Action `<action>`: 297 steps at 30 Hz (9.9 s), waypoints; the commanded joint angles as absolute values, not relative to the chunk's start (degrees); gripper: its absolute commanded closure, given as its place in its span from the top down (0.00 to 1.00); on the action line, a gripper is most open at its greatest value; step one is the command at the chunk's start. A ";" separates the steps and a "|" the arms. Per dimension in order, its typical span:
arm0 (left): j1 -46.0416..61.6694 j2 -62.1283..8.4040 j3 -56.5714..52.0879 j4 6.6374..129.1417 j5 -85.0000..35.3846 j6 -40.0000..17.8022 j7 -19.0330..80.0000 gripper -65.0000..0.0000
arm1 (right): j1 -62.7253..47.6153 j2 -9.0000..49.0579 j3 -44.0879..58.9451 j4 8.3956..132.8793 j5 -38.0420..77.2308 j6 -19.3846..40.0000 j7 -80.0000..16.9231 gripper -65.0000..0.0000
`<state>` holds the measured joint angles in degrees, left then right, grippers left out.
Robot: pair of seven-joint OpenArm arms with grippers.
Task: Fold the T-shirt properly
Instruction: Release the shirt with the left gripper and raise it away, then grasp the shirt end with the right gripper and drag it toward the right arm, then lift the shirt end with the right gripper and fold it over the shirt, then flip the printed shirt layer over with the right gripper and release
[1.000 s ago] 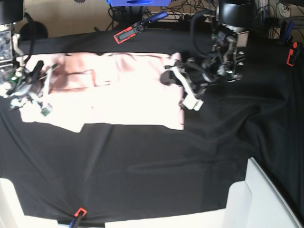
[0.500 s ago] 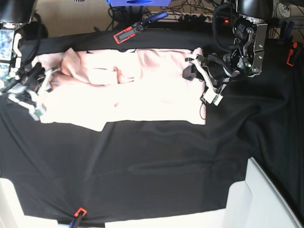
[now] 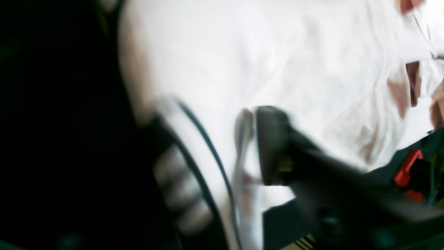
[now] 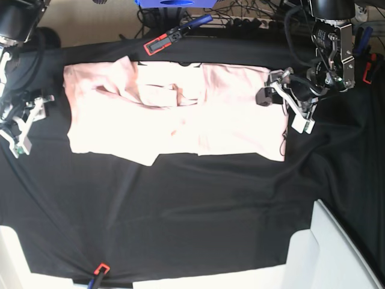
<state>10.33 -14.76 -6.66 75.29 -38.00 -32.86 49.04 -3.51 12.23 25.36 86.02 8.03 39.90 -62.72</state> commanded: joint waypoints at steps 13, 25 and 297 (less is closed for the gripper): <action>9.54 -16.57 -17.98 76.35 -39.08 -33.10 48.40 0.73 | -1.19 12.26 25.98 86.64 25.71 40.00 -72.13 0.78; 10.24 -22.29 -26.51 76.35 -38.99 -33.19 48.40 0.72 | 0.31 10.51 25.98 81.80 26.33 40.00 -72.40 0.79; 16.13 -19.56 -45.58 83.65 -27.12 -33.36 47.96 0.01 | -7.25 22.29 -38.29 100.09 43.21 -40.00 -51.82 0.00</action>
<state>16.05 -18.31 -45.10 82.61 -26.76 -33.28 48.86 -7.88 21.91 -38.52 99.35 43.20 -40.16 -52.31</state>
